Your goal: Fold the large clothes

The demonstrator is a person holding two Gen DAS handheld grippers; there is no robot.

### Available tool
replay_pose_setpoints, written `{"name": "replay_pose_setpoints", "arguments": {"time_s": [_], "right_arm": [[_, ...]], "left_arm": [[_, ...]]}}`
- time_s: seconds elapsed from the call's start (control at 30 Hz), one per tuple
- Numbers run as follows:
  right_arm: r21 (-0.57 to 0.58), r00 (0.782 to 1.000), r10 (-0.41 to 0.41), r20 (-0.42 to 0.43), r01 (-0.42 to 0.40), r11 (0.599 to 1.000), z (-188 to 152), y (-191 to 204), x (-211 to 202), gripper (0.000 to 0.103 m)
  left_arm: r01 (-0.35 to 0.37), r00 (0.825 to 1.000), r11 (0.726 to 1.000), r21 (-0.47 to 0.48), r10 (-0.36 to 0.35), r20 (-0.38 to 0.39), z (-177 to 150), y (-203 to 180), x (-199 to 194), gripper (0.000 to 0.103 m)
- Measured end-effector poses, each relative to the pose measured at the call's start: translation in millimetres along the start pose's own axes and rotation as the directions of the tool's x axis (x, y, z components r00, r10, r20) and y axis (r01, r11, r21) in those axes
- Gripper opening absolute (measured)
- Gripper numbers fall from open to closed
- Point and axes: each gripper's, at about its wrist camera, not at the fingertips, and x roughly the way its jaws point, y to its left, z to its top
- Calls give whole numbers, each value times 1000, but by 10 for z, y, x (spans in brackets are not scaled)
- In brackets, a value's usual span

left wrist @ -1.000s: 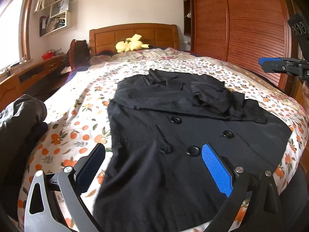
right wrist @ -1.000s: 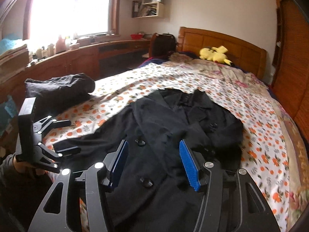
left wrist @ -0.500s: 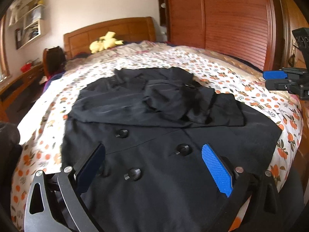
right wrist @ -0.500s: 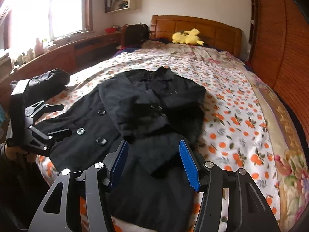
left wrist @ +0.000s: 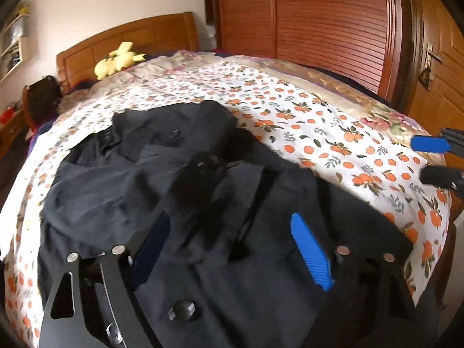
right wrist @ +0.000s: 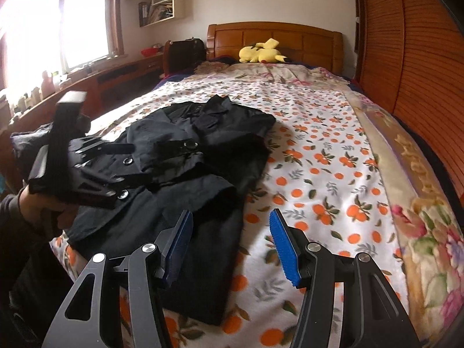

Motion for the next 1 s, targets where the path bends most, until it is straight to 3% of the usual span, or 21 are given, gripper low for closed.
{"name": "replay_pose_setpoints", "arguments": {"time_s": [0.17,0.37,0.5,0.67,1.0], "right_arm": [[24,1000,-8,-12,9,1000,-127,-124,-39,53],[36,1000,-12,-24,13,999,-195,-174,-59,53],[49,1000,-19,-20,20,999,-220,-176,-106,53],[31,999,-27,-22,27,999,-187,-65,-54,53],[52,1000,16,7,-16,999,50,339,274,53]], "left_arm": [[4,1000,1000,-6,-4,-27,191,-109,327,81],[-10,997,1000,-2,10,-70,372,-131,658,58],[27,994,999,-24,-29,-106,378,-90,751,5],[6,1000,1000,-18,-7,-24,334,35,371,1],[-74,991,995,-60,80,107,166,807,-614,1]]}}
